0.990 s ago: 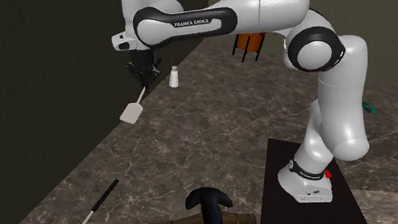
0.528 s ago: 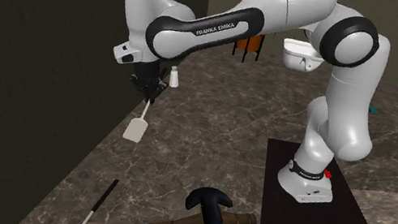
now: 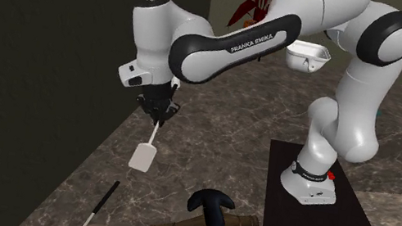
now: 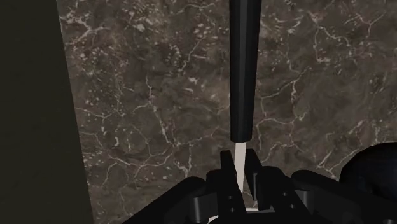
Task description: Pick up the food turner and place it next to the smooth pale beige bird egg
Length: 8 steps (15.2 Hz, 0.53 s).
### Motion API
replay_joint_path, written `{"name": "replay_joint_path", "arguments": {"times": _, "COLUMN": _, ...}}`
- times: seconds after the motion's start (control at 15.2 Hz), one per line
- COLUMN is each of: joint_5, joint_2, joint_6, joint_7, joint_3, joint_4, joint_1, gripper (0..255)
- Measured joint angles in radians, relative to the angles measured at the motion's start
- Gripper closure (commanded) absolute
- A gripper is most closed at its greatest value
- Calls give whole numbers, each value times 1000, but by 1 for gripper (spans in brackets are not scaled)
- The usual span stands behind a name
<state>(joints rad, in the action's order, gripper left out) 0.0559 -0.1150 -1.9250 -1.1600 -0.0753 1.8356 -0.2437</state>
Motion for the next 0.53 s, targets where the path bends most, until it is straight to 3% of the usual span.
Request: {"name": "replay_joint_path", "arguments": {"times": 0.53, "joint_5": 4, "joint_2": 74, "joint_6": -8, "joint_7": 176, "joint_3": 80, "joint_4": 92, "joint_1": -94, "gripper": 255}}
